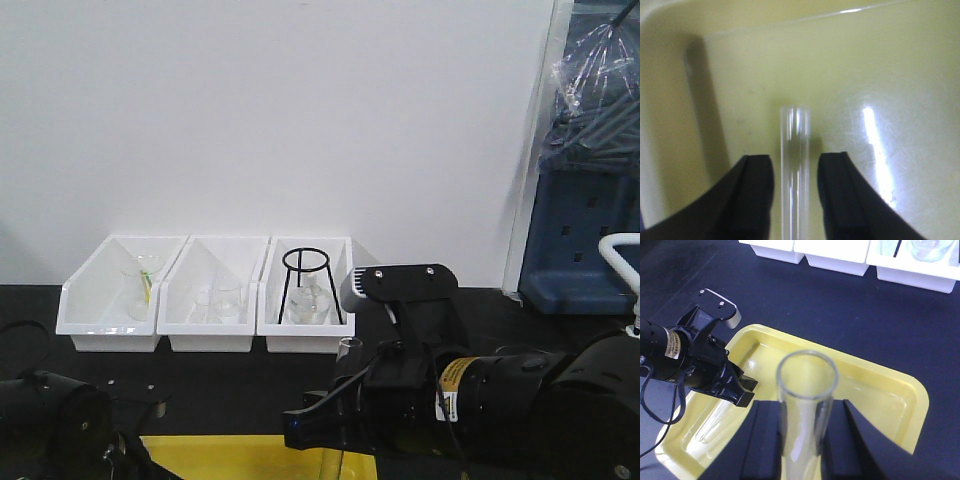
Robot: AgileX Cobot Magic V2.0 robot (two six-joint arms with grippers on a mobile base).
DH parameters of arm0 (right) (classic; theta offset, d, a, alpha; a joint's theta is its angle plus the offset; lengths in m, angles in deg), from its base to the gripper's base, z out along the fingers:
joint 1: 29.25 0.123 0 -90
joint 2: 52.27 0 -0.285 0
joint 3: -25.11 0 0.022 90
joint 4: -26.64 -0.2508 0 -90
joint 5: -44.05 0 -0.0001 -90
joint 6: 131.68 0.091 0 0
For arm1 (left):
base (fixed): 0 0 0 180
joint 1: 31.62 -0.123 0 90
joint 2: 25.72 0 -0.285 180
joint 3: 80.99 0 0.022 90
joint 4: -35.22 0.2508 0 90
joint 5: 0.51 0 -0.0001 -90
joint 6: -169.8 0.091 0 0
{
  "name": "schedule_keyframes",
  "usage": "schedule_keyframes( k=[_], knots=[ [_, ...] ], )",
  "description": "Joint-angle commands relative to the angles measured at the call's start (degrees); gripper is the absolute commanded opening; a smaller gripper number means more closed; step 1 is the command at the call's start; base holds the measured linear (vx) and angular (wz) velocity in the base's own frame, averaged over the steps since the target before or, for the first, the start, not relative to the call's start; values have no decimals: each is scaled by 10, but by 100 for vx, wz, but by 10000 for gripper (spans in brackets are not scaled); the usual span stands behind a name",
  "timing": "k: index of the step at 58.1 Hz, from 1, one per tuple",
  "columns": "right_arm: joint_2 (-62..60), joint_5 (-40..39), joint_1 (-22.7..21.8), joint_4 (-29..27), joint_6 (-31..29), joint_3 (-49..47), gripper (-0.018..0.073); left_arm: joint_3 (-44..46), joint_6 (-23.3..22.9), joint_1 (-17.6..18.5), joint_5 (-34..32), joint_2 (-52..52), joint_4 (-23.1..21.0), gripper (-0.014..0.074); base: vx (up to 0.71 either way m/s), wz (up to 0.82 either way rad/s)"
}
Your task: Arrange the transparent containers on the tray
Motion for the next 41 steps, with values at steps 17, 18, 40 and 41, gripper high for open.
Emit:
schedule_keyframes(
  k=[17, 18, 40, 41],
  knots=[
    [24, -5, -28, -10, 18, -20, -11, 16, -7, -1, -7, -70, 73, 517, 0, 0],
    [28, -2, -33, -15, 18, -20, -11, 16, -7, -1, -7, -79, 74, 517, 0, 0],
    [133, 138, -135, -225, -188, -95, -11, 16, -23, -1, -93, -211, 72, 517, 0, 0],
    [137, 142, -136, -235, -196, -100, -11, 16, -23, -1, -93, -214, 72, 517, 0, 0]
  ],
)
